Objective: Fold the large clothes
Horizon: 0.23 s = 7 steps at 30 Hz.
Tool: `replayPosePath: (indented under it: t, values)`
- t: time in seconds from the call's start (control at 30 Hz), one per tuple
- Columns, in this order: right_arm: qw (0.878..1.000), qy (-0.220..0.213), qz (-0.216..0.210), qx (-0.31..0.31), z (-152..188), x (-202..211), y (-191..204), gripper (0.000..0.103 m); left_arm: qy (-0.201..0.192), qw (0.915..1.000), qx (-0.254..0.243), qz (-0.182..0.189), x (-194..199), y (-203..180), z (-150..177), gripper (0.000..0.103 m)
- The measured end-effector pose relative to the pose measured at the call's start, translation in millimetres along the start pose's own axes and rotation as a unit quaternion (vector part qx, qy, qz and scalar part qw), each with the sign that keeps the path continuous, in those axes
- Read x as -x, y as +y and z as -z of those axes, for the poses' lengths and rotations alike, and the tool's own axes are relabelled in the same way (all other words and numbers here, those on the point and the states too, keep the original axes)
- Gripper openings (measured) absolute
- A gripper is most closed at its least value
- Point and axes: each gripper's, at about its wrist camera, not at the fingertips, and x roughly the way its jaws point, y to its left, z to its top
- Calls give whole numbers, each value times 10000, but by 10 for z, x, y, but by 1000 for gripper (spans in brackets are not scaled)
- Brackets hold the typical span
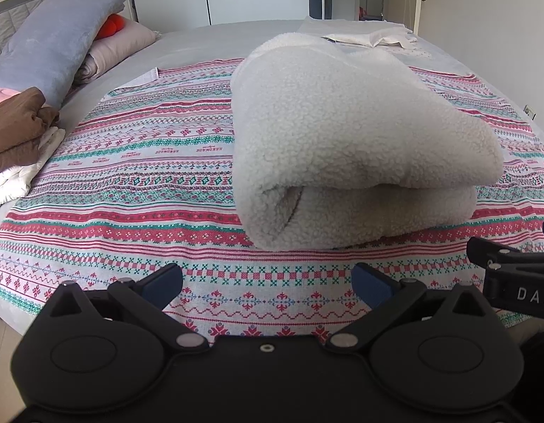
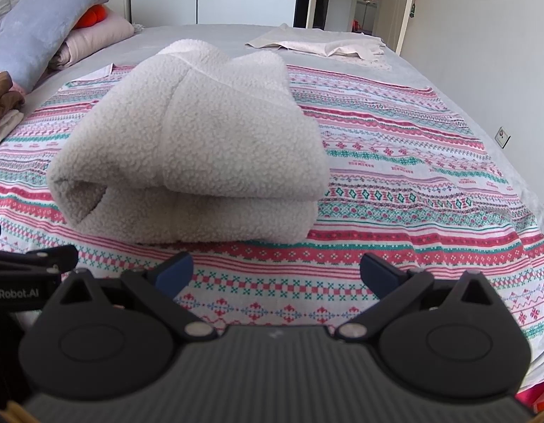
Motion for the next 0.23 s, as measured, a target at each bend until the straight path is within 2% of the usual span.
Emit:
replayPosePath:
  t: [0.23]
  values:
    - [9999,12,-101,-17,4,-45,34,103,-105,9998,43,172,-17,34,-11,103]
